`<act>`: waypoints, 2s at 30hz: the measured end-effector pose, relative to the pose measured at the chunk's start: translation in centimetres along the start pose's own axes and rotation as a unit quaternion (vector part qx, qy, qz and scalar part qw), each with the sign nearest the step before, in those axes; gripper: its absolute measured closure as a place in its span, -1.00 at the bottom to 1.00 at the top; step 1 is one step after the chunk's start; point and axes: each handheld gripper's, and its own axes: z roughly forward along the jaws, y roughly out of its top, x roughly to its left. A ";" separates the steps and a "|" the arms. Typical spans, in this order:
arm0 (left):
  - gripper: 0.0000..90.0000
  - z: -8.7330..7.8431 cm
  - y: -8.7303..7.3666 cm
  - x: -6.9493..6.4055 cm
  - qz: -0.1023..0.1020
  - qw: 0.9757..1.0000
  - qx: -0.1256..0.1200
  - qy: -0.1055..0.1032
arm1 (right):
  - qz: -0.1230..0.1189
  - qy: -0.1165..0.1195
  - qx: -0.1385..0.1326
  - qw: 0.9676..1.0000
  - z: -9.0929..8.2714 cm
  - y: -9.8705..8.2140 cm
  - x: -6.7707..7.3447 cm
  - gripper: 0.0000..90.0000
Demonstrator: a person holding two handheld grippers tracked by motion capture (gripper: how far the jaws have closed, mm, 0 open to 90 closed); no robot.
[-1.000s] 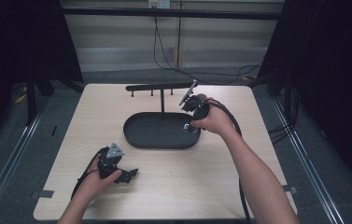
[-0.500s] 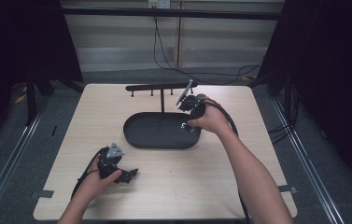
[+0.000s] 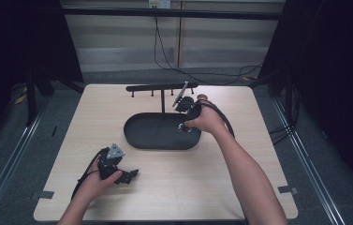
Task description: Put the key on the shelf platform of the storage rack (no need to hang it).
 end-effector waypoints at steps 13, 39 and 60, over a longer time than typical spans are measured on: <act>-1.00 0.0 0.0 0.0 -0.001 1.000 0.000 -0.003 | -0.012 -0.004 -0.001 1.000 1.4 0.5 0.1 0.54; -1.00 0.1 0.0 0.0 0.002 1.000 -0.001 -0.004 | -0.024 -0.009 -0.003 1.000 4.1 1.2 0.2 0.53; -1.00 0.1 0.0 0.1 0.003 1.000 0.000 -0.005 | -0.022 -0.012 -0.010 1.000 6.0 0.6 -0.1 0.68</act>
